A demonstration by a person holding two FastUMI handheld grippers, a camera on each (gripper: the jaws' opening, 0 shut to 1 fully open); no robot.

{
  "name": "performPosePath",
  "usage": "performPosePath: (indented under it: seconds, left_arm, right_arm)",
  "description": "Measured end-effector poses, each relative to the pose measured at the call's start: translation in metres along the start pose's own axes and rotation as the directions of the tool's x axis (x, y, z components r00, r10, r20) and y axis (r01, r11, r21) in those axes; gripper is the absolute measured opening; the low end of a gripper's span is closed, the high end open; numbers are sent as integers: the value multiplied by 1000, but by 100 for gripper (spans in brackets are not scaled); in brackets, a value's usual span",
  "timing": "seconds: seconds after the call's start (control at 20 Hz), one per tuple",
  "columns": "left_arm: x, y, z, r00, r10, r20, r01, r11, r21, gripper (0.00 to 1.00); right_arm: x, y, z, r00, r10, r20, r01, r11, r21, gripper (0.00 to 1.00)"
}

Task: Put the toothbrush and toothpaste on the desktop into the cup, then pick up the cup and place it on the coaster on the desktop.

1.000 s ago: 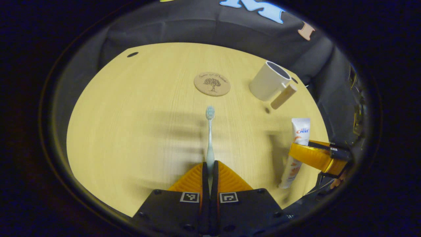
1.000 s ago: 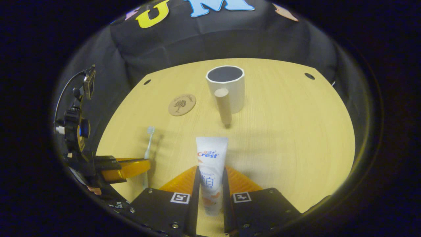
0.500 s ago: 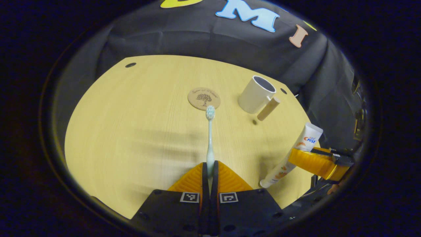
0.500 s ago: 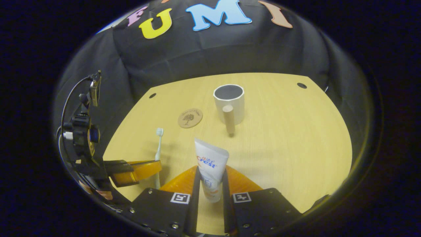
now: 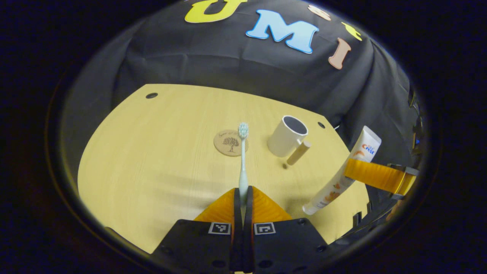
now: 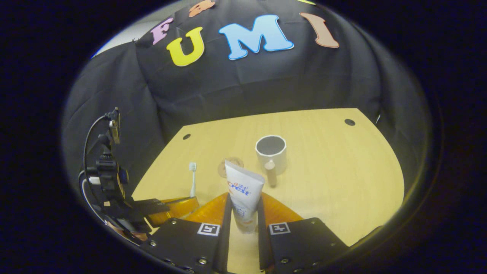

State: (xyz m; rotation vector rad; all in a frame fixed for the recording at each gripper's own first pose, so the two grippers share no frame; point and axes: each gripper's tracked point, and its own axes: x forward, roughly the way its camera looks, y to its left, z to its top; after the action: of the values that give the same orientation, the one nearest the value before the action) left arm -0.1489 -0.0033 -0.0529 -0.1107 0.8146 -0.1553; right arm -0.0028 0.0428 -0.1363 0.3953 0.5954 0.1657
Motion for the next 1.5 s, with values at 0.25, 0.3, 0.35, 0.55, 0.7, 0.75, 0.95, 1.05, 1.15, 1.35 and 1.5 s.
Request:
performPosePath:
  seconds: [0.25, 0.3, 0.35, 0.55, 0.7, 0.75, 0.95, 1.05, 1.15, 1.35, 1.5]
  left_arm:
    - [-3, -7, 36, 996, 3, 93, -3, 1000, 4, 8]
    - [-4, -8, 42, 994, 6, 111, -6, 1000, 4, 8]
    - [-4, -9, 50, 992, 7, 128, -7, 1000, 2, 8]
    - [-6, -13, 76, 979, 18, 202, -17, 1000, -6, 8]
    - [-7, -15, 89, 970, 26, 242, -26, 1000, -2, 8]
    - [-9, -15, 92, 967, 30, 253, -31, 1000, 2, 8]
    - [-8, -17, 110, 958, 37, 283, -36, 999, -8, 8]
    - [-8, -16, 114, 954, 46, 297, -45, 999, -10, 8]
    - [-8, -17, 118, 950, 43, 309, -45, 999, -3, 8]
    - [-5, -14, 122, 950, 45, 309, -43, 999, -15, 8]
    - [0, -10, 122, 952, 55, 302, -51, 999, -20, 8]
  right_arm:
    - [10, -5, 48, 994, 10, 112, -11, 1000, 12, 32]
    - [11, -5, 58, 991, 13, 135, -15, 1000, 17, 32]
    - [14, -4, 67, 987, 16, 157, -20, 1000, 21, 32]
    - [27, -9, 104, 963, 7, 269, -14, 1000, 26, 32]
    - [39, -20, 128, 939, -31, 344, 29, 1000, 11, 32]
    - [44, -24, 135, 933, -41, 359, 41, 999, 8, 32]
    - [74, -42, 144, 919, -85, 385, 97, 995, -11, 32]
    - [91, -50, 143, 920, -102, 379, 125, 991, -37, 32]
    - [114, -58, 131, 937, -113, 331, 142, 988, -62, 32]
    - [146, -64, 106, 964, -114, 242, 145, 983, -113, 32]
    - [160, -69, 90, 973, -126, 194, 157, 975, -155, 32]
